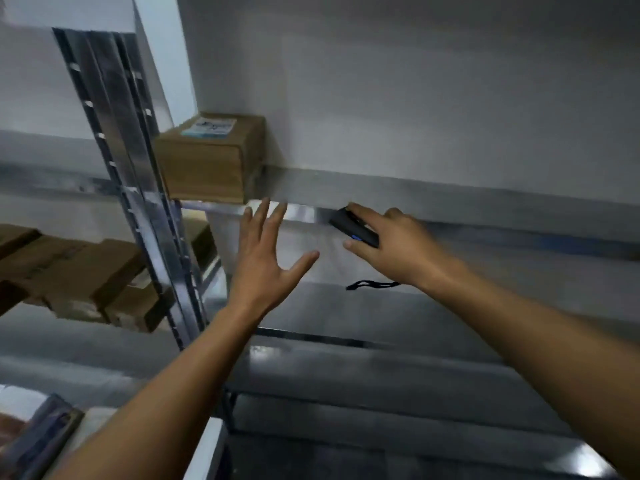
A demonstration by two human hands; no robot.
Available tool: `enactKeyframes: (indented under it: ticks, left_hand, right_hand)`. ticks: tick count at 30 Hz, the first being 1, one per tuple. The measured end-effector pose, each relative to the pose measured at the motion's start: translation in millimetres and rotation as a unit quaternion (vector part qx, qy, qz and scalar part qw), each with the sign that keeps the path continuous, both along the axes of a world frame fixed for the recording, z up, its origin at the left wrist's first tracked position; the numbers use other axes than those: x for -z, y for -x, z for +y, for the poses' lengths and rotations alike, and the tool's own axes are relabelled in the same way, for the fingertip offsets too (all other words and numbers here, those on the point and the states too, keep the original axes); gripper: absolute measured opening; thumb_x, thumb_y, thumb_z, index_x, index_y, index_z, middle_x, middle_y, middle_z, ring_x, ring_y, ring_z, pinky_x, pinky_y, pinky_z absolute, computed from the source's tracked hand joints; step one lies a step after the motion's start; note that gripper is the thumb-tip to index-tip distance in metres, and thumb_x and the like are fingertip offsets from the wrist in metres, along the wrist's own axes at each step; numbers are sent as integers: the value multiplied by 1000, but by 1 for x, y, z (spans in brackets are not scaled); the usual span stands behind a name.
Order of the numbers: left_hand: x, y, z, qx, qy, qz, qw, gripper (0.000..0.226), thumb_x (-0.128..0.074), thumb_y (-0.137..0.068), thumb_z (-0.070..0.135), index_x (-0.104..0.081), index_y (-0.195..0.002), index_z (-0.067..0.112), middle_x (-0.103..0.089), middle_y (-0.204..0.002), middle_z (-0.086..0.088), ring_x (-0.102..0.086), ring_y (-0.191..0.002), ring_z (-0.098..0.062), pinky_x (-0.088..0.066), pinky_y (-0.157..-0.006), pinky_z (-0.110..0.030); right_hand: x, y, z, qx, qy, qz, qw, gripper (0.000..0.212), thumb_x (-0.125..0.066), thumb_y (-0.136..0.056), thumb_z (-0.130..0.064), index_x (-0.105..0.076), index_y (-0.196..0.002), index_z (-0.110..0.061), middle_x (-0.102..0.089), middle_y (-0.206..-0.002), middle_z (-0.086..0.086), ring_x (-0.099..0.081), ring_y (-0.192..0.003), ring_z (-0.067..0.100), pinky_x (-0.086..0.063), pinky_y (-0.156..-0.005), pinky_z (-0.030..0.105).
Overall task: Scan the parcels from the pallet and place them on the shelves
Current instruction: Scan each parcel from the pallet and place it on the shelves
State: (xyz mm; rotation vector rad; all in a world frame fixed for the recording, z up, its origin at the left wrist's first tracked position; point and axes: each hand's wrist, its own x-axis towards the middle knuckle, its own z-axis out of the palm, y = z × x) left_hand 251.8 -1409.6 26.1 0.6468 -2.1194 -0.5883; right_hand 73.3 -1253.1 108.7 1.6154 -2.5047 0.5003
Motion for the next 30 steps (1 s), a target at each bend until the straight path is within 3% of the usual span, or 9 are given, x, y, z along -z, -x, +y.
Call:
enactKeyframes:
  ticks: [2,5,11,19,22,30]
  left_hand:
    - [14,18,36,46,-10,-16,999,91,-56,-83,79,-17,-158,46,-7,-170,15,3,-158,-18,-11,-124,-45]
    - [33,48,97,120,-27,-54,991,92,-53,-81,83,-20,-158,44,-14,-169,13,-1,-158,-17,-14,-125,-45]
    - [56,121,262,295,-18,-137,946,93,-58,-81,79,-26,-159,40,-21,-169,6,-7,-157,-24,-18,-125,-53]
    - [85,191,584,498,10,-180,848,90,-67,-83,70,-37,-157,28,-31,-165,0,-15,-156,-27,-17,-126,-50]
    - [98,203,709,570,11,-178,802,94,-61,-78,74,-40,-155,25,-36,-162,-1,-21,-154,-27,-17,-126,-47]
    - [109,214,955,703,-14,-186,687,91,-63,-79,75,-39,-155,32,-36,-161,4,-27,-151,-17,-30,-121,-48]
  right_hand:
    - [13,9,58,50,-9,-1,999,68,-46,-88,-73,-27,-149,-50,-57,-117,6,-57,-107,31,-52,-86,41]
    - [37,22,154,126,-42,-14,991,67,-42,-87,-75,-23,-148,-53,-49,-104,3,-56,-100,32,-48,-78,38]
    - [84,32,376,297,-57,-80,950,70,-47,-90,-72,-24,-152,-51,-53,-116,13,-55,-112,38,-50,-90,43]
    - [133,-8,699,476,-32,-116,871,69,-48,-92,-69,-29,-153,-45,-56,-117,17,-56,-110,38,-52,-88,43]
    - [144,-32,808,538,-35,-111,835,68,-45,-92,-70,-27,-153,-46,-54,-119,13,-55,-109,36,-51,-83,41]
    - [151,-91,1022,662,1,-144,736,70,-46,-95,-66,-21,-156,-43,-50,-123,12,-53,-112,37,-52,-87,47]
